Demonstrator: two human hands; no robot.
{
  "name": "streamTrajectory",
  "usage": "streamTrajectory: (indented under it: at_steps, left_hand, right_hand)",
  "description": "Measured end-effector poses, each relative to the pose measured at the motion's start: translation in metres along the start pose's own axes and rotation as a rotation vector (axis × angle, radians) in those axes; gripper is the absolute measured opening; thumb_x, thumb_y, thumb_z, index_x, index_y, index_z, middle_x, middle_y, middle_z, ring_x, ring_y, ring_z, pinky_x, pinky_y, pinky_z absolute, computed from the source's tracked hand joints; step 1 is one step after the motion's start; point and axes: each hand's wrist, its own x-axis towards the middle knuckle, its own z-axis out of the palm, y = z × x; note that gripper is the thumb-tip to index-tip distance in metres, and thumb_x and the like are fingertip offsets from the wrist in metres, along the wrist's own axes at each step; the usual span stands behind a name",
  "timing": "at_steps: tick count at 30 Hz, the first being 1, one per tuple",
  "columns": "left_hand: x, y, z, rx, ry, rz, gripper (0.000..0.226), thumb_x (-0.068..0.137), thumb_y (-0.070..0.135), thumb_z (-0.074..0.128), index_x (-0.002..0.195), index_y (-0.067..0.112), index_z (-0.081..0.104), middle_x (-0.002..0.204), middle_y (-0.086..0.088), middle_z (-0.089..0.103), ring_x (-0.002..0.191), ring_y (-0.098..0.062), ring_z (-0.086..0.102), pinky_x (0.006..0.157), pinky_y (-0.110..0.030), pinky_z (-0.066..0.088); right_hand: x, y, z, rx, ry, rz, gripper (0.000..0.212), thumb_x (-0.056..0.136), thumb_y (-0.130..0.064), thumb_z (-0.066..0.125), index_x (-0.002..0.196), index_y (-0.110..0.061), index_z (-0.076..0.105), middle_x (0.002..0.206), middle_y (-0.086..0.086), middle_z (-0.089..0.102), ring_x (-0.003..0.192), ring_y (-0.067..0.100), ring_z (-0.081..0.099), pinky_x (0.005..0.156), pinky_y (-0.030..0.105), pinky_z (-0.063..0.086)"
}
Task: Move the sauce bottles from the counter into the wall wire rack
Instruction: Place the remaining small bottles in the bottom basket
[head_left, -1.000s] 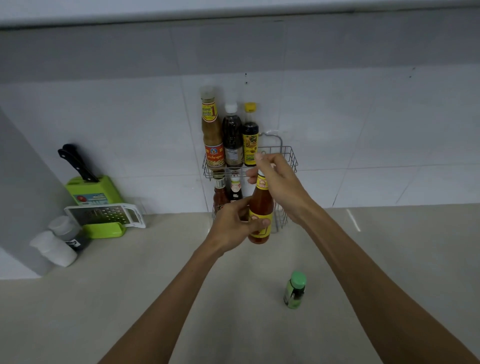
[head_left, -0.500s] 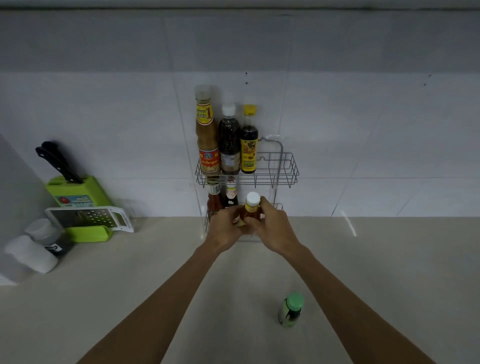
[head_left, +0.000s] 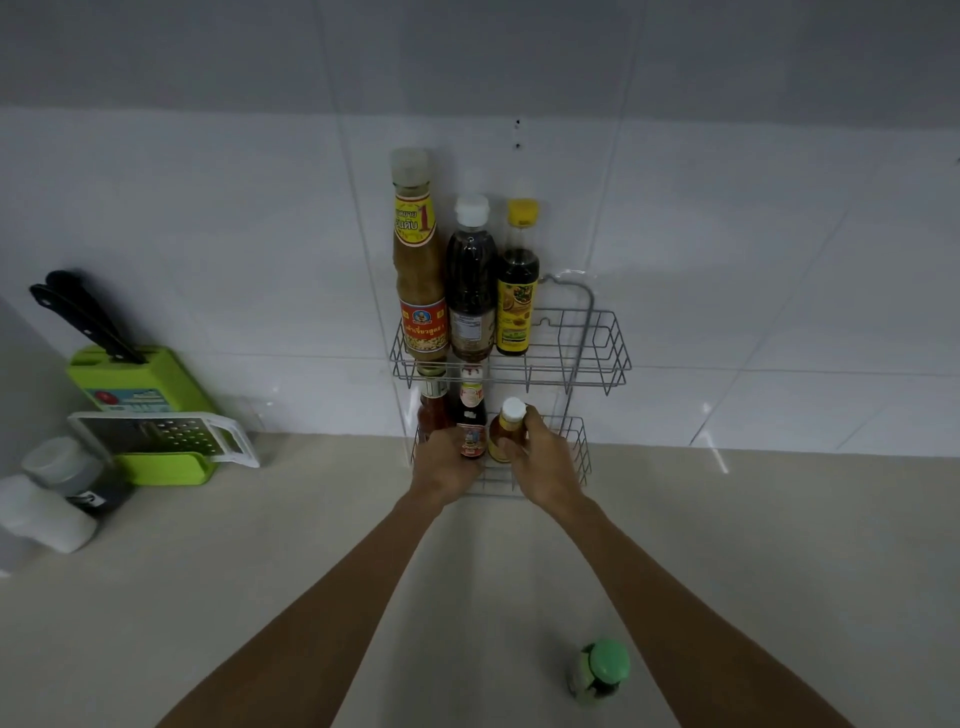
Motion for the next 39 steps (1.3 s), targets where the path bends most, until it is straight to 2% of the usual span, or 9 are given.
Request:
streamTrajectory:
  at_steps: [3, 7, 12, 20, 23, 27, 32, 35, 39]
  left_hand:
    - [0.004, -0.002, 0.004, 0.09, -0.004, 0.017, 0.022, 0.08, 0.002, 0.062, 0.1, 0.008, 0.07, 0.099, -0.011, 0.072, 0.093, -0.026, 0.064, 0.071, -0.025, 0.042]
    - [0.01, -0.004, 0.008, 0.11, -0.017, 0.015, 0.026, 0.081, 0.002, 0.061, 0.105, 0.01, 0.067, 0.104, -0.012, 0.071, 0.099, -0.029, 0.064, 0.071, -0.024, 0.04]
    - [0.016, -0.005, 0.01, 0.129, -0.027, 0.012, 0.033, 0.081, 0.004, 0.062, 0.112, 0.012, 0.067, 0.111, -0.011, 0.07, 0.106, -0.029, 0.062, 0.074, -0.022, 0.038]
    - [0.009, -0.004, 0.006, 0.048, -0.095, 0.023, 0.032, 0.081, 0.005, 0.065, 0.113, 0.01, 0.067, 0.111, -0.009, 0.069, 0.106, -0.026, 0.062, 0.076, -0.019, 0.039]
    - [-0.006, -0.006, 0.003, 0.015, -0.112, 0.023, 0.034, 0.081, 0.009, 0.068, 0.115, 0.01, 0.067, 0.111, -0.001, 0.068, 0.109, -0.02, 0.061, 0.083, -0.02, 0.043]
    - [-0.043, -0.011, 0.015, -0.061, -0.238, -0.066, 0.053, 0.079, 0.012, 0.075, 0.129, 0.005, 0.059, 0.126, -0.008, 0.064, 0.121, -0.023, 0.059, 0.104, -0.035, 0.046]
    - [-0.092, -0.018, 0.04, 0.041, -0.372, -0.066, 0.062, 0.078, 0.019, 0.077, 0.135, 0.01, 0.055, 0.136, -0.009, 0.06, 0.123, -0.019, 0.058, 0.103, -0.028, 0.045]
    - [-0.122, -0.022, 0.052, 0.058, -0.444, -0.037, 0.063, 0.077, 0.017, 0.078, 0.135, 0.01, 0.054, 0.136, -0.009, 0.06, 0.123, -0.018, 0.058, 0.097, -0.023, 0.045]
    - [-0.16, -0.031, 0.064, 0.102, -0.555, -0.001, 0.073, 0.074, 0.017, 0.079, 0.14, 0.014, 0.05, 0.14, -0.007, 0.057, 0.126, -0.017, 0.055, 0.099, -0.023, 0.044]
  right_hand:
    - [0.015, 0.003, 0.006, -0.046, -0.023, 0.035, 0.038, 0.093, -0.019, 0.064, 0.128, -0.014, 0.051, 0.108, 0.008, 0.072, 0.1, 0.03, 0.068, 0.079, 0.035, 0.052]
    - [0.033, 0.006, 0.011, -0.05, -0.029, 0.093, 0.037, 0.094, -0.021, 0.063, 0.129, -0.014, 0.05, 0.113, 0.012, 0.071, 0.103, 0.033, 0.067, 0.076, 0.031, 0.047]
    - [0.049, 0.006, 0.01, -0.017, -0.049, 0.146, 0.042, 0.095, -0.02, 0.063, 0.134, -0.015, 0.049, 0.123, 0.014, 0.069, 0.112, 0.034, 0.064, 0.09, 0.039, 0.053]
    - [0.04, 0.01, -0.009, -0.078, -0.153, 0.226, 0.067, 0.092, -0.035, 0.068, 0.143, -0.004, 0.038, 0.135, 0.021, 0.058, 0.122, 0.035, 0.057, 0.087, 0.029, 0.045]
    - [0.017, 0.008, -0.034, -0.126, -0.238, 0.219, 0.064, 0.091, -0.034, 0.069, 0.143, -0.007, 0.045, 0.14, 0.017, 0.055, 0.125, 0.029, 0.056, 0.093, 0.025, 0.042]
    - [-0.049, 0.004, -0.066, -0.183, -0.35, 0.201, 0.043, 0.09, -0.039, 0.069, 0.126, -0.017, 0.061, 0.129, 0.008, 0.061, 0.115, 0.021, 0.06, 0.086, 0.02, 0.039]
    - [-0.14, 0.001, -0.089, -0.358, -0.53, 0.191, 0.055, 0.085, -0.055, 0.067, 0.13, -0.025, 0.059, 0.134, 0.002, 0.059, 0.109, 0.016, 0.059, 0.092, 0.03, 0.047]
    - [-0.178, 0.005, -0.087, -0.554, -0.64, 0.193, 0.056, 0.088, -0.046, 0.067, 0.136, -0.023, 0.053, 0.134, 0.009, 0.057, 0.117, 0.027, 0.057, 0.097, 0.038, 0.049]
    - [-0.204, 0.0, -0.081, -0.576, -0.521, 0.176, 0.038, 0.095, -0.038, 0.058, 0.12, -0.01, 0.054, 0.116, 0.02, 0.06, 0.096, 0.034, 0.06, 0.08, 0.039, 0.051]
